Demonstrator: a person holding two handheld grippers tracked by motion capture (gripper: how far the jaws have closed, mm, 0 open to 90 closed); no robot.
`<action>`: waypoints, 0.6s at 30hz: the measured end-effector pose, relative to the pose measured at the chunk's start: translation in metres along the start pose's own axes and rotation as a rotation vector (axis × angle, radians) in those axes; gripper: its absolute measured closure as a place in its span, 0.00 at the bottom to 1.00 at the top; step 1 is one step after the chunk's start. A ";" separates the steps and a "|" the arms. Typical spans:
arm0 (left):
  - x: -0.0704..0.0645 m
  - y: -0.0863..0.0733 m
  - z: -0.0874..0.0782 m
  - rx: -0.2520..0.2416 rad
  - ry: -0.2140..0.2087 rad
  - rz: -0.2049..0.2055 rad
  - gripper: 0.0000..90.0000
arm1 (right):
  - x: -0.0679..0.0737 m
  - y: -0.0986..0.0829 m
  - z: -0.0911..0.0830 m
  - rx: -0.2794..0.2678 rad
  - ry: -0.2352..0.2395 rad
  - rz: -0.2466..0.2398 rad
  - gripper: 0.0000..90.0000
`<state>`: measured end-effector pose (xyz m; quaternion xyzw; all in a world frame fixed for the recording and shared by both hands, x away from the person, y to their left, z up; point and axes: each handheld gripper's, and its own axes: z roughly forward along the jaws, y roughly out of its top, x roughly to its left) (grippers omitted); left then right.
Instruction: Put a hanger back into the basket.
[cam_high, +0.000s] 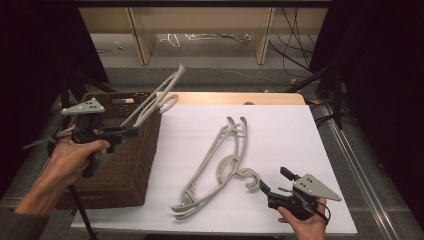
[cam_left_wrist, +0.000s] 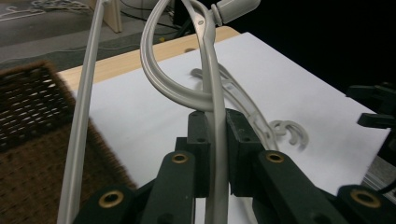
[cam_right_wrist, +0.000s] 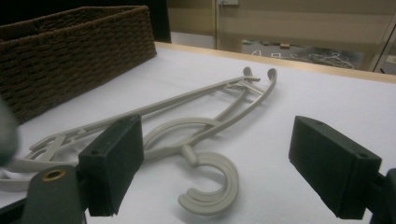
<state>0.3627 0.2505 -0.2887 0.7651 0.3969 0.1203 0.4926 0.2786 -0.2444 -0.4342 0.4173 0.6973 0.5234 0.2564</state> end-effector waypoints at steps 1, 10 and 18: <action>0.006 -0.003 -0.003 -0.008 0.000 -0.007 0.90 | 0.000 0.000 0.001 0.000 0.000 -0.010 0.21; 0.039 -0.027 -0.025 -0.022 0.055 -0.036 0.90 | -0.001 -0.001 0.002 0.015 0.001 -0.010 0.21; 0.054 -0.048 -0.038 0.003 0.071 -0.012 0.90 | 0.000 -0.002 0.003 0.013 0.014 0.000 0.21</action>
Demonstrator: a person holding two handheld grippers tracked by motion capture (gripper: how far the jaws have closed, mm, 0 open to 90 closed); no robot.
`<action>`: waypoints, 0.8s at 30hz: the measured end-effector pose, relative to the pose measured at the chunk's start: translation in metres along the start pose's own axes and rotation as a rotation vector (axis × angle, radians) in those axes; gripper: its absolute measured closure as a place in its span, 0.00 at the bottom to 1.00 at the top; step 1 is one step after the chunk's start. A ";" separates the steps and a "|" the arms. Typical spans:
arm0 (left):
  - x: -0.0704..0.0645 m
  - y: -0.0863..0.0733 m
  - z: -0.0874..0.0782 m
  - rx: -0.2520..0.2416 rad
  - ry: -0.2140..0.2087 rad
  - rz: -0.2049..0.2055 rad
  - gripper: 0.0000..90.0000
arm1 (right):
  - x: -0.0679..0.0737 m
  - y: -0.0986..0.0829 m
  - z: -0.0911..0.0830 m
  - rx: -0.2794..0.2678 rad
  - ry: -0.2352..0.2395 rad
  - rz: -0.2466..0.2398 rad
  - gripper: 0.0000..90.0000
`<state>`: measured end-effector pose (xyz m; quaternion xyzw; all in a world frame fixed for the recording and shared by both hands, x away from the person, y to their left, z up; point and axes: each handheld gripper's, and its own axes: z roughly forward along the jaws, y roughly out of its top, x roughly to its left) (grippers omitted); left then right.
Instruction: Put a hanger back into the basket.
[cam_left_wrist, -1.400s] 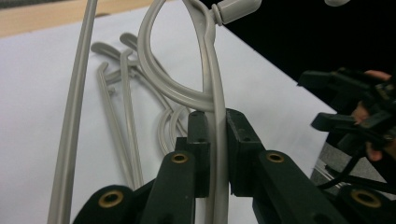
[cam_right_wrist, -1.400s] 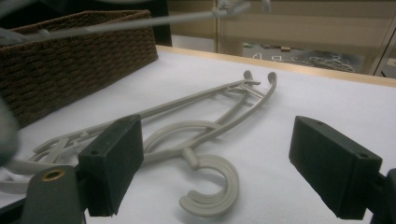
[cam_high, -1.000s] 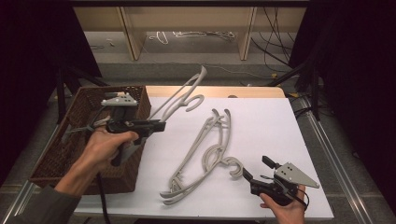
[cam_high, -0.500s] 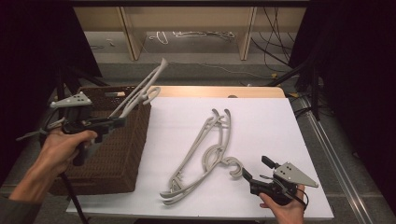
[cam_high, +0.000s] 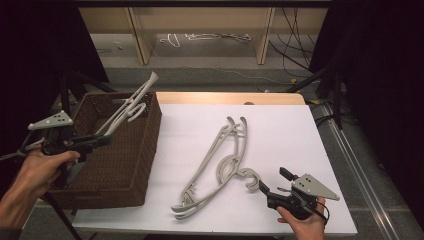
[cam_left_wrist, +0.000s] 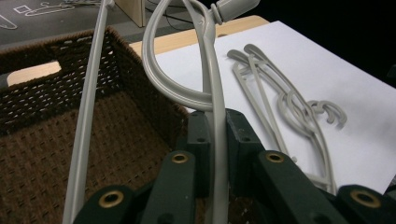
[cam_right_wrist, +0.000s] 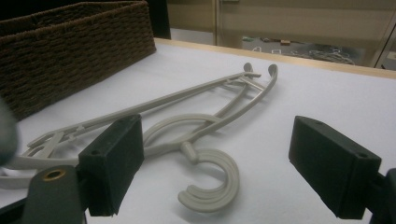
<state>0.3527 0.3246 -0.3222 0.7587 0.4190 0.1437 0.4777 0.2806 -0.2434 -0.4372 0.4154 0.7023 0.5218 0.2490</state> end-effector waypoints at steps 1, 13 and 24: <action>0.002 -0.003 -0.001 0.002 0.003 0.000 0.90 | 0.000 0.000 0.000 0.001 -0.001 -0.001 0.21; 0.022 -0.026 -0.010 0.049 0.045 0.015 0.90 | 0.000 -0.001 0.002 0.016 0.001 0.007 0.21; 0.035 -0.031 -0.003 0.113 0.043 0.062 0.90 | -0.001 -0.002 0.003 0.010 -0.003 0.003 0.22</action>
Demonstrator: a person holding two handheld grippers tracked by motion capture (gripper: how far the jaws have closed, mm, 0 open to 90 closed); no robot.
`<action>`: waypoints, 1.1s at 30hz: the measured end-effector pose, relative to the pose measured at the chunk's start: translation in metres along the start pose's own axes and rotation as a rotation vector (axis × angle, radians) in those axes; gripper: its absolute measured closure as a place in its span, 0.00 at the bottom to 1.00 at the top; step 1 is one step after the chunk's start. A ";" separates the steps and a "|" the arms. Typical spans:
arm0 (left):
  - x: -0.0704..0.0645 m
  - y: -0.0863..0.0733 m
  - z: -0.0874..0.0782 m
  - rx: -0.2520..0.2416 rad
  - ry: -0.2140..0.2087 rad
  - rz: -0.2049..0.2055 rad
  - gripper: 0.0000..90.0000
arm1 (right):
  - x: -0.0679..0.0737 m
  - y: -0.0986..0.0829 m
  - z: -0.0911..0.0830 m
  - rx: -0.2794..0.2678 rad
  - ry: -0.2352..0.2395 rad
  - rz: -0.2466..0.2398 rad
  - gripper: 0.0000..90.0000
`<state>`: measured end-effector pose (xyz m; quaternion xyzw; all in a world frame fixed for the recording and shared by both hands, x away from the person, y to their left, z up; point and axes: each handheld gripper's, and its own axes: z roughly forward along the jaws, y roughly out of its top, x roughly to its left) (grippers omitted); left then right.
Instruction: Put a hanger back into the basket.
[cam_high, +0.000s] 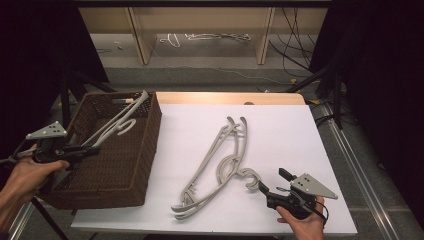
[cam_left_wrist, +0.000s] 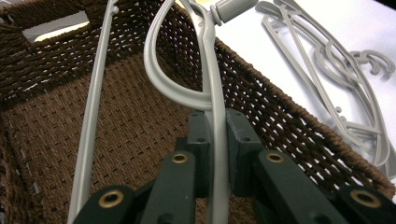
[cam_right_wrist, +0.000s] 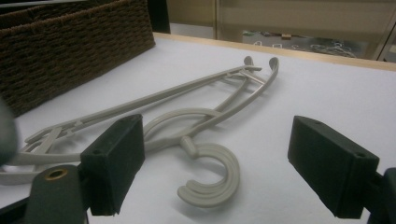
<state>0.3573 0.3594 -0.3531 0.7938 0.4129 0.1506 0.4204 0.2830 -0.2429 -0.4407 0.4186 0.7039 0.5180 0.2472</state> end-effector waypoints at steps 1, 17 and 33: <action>0.000 0.000 0.000 0.000 0.000 0.000 0.90 | 0.000 0.000 0.000 0.000 0.000 0.000 0.22; 0.008 -0.010 0.021 0.128 -0.010 0.047 0.90 | 0.001 0.000 -0.001 0.018 0.010 0.009 0.22; 0.013 -0.012 0.045 0.233 -0.041 0.011 0.90 | 0.000 0.001 -0.001 0.024 0.004 0.006 0.22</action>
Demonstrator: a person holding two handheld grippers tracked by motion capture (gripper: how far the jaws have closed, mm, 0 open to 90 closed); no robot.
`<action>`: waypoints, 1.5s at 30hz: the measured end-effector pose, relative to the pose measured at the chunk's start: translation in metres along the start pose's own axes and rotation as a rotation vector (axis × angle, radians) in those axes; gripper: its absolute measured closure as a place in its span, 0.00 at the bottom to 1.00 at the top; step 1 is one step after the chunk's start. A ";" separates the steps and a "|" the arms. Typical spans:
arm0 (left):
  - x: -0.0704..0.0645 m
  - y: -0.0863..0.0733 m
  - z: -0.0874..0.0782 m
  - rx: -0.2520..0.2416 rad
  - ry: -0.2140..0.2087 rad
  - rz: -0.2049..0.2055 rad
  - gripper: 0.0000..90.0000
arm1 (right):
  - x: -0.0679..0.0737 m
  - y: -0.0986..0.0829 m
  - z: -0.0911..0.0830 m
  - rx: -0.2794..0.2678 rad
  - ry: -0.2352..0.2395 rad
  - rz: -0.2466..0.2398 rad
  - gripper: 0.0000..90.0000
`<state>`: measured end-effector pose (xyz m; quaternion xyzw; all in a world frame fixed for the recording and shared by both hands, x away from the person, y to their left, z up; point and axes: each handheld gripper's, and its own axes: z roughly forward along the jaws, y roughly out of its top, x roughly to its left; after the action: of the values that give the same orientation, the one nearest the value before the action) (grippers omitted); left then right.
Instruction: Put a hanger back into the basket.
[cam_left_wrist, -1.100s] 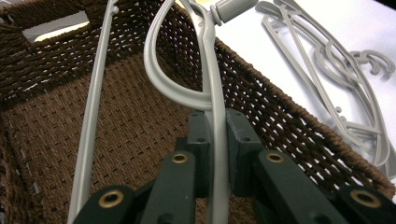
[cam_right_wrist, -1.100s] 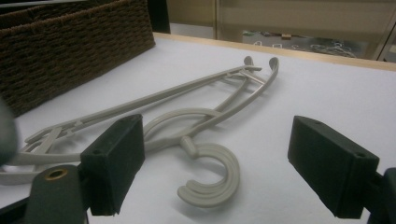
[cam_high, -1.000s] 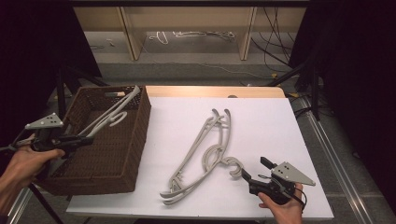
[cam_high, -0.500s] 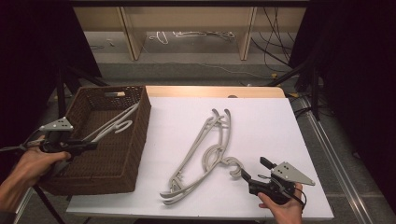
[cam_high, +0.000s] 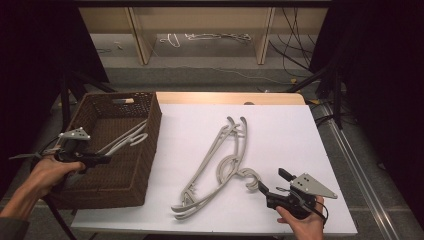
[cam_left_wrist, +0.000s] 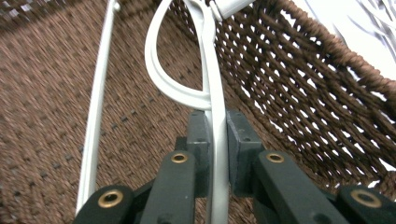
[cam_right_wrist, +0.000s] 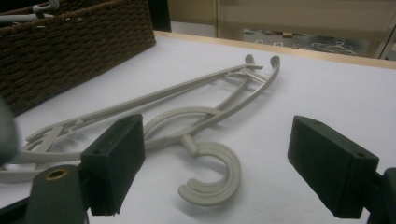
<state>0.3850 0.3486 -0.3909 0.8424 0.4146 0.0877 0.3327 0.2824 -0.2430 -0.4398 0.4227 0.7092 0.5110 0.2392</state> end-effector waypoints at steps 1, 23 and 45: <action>0.001 0.000 0.001 -0.003 -0.003 -0.014 0.90 | 0.000 0.000 0.000 -0.003 0.006 0.001 0.22; -0.022 0.016 -0.016 -0.133 0.039 -0.083 0.54 | -0.001 0.000 0.000 -0.002 -0.014 -0.002 0.22; -0.170 0.058 -0.002 -0.487 -0.024 -0.006 0.30 | -0.001 0.001 0.000 -0.047 -0.009 -0.003 0.20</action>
<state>0.3118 0.1957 -0.3310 0.7370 0.3797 0.1739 0.5314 0.2831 -0.2438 -0.4390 0.4182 0.6966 0.5253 0.2528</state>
